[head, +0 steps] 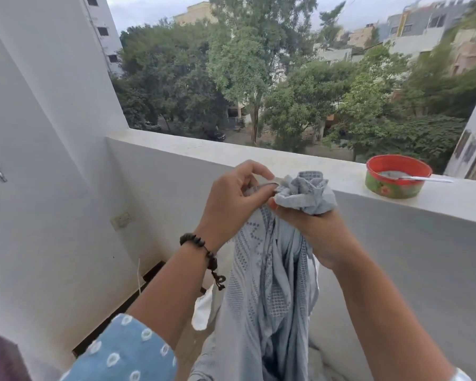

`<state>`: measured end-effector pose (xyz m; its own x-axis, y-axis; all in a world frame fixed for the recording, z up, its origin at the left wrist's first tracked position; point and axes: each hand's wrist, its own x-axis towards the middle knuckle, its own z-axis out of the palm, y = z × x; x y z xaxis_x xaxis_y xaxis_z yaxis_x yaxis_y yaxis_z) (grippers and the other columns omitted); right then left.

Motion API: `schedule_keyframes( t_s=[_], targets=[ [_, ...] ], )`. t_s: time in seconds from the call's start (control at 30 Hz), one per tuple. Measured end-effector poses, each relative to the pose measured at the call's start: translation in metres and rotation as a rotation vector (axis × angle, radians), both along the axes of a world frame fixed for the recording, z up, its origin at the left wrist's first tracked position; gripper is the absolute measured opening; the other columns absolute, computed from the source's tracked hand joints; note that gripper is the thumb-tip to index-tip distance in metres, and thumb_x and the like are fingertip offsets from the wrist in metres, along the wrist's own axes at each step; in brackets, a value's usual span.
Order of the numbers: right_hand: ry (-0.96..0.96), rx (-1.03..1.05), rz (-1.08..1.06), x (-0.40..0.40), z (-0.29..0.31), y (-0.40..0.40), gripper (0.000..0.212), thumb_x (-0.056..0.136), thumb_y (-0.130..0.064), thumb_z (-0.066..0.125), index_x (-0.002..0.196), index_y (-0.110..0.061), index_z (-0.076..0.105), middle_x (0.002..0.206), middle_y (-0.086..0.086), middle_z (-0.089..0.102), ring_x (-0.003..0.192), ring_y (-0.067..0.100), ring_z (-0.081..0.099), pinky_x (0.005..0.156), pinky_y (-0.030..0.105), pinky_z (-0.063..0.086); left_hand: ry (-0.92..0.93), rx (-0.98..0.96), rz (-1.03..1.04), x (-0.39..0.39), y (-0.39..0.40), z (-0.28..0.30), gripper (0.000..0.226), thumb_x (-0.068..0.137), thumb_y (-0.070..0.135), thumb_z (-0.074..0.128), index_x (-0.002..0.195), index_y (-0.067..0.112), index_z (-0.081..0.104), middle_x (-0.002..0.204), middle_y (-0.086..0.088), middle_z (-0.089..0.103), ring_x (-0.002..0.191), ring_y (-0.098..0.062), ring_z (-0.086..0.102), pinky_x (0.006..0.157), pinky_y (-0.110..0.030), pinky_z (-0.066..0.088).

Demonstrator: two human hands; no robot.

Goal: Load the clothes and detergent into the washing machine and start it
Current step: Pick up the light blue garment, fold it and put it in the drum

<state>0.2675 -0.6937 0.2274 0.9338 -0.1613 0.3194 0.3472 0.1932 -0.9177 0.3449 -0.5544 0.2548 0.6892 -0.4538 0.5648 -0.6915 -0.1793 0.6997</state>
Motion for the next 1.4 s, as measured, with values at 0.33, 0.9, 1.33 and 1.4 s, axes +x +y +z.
schedule_keyframes(
  t_s=[0.33, 0.9, 1.33, 1.4],
  targets=[
    [-0.112, 0.175, -0.168, 0.003, 0.017, -0.023, 0.019, 0.074, -0.014, 0.069, 0.068, -0.031, 0.075, 0.076, -0.013, 0.071, 0.082, 0.007, 0.065, 0.083, 0.032, 0.053, 0.368, 0.248, -0.145, -0.004, 0.021, -0.086, 0.035, 0.089, 0.051, 0.062, 0.106, 0.022, 0.065, 0.092, -0.003, 0.072, 0.067, 0.001, 0.059, 0.067, -0.021, 0.047],
    [-0.22, 0.155, -0.156, -0.018, 0.033, -0.029, 0.017, 0.079, -0.011, 0.076, 0.077, -0.027, 0.073, 0.079, -0.012, 0.071, 0.086, 0.007, 0.066, 0.081, 0.03, 0.054, 0.356, 0.292, 0.019, 0.001, 0.026, -0.123, 0.065, 0.083, 0.073, 0.052, 0.07, 0.01, 0.062, 0.068, -0.017, 0.062, 0.061, -0.015, 0.055, 0.057, -0.045, 0.046],
    [0.015, -0.024, 0.054, -0.01, 0.006, -0.006, 0.065, 0.064, -0.005, 0.077, 0.124, -0.02, 0.058, 0.102, -0.004, 0.072, 0.096, 0.01, 0.07, 0.082, 0.027, 0.057, 0.128, -0.078, -0.061, -0.01, 0.0, -0.006, 0.005, 0.082, 0.017, 0.071, 0.08, 0.021, 0.072, 0.056, -0.007, 0.059, 0.056, -0.009, 0.046, 0.054, -0.023, 0.037],
    [0.039, -0.134, 0.069, -0.012, 0.005, -0.003, 0.034, 0.067, -0.006, 0.078, 0.097, -0.017, 0.071, 0.09, -0.001, 0.076, 0.088, 0.013, 0.072, 0.076, 0.028, 0.058, 0.1, -0.061, -0.048, -0.009, -0.002, -0.004, 0.005, 0.08, 0.014, 0.069, 0.085, 0.015, 0.069, 0.05, 0.003, 0.046, 0.049, -0.006, 0.036, 0.049, -0.02, 0.031]
  ],
)
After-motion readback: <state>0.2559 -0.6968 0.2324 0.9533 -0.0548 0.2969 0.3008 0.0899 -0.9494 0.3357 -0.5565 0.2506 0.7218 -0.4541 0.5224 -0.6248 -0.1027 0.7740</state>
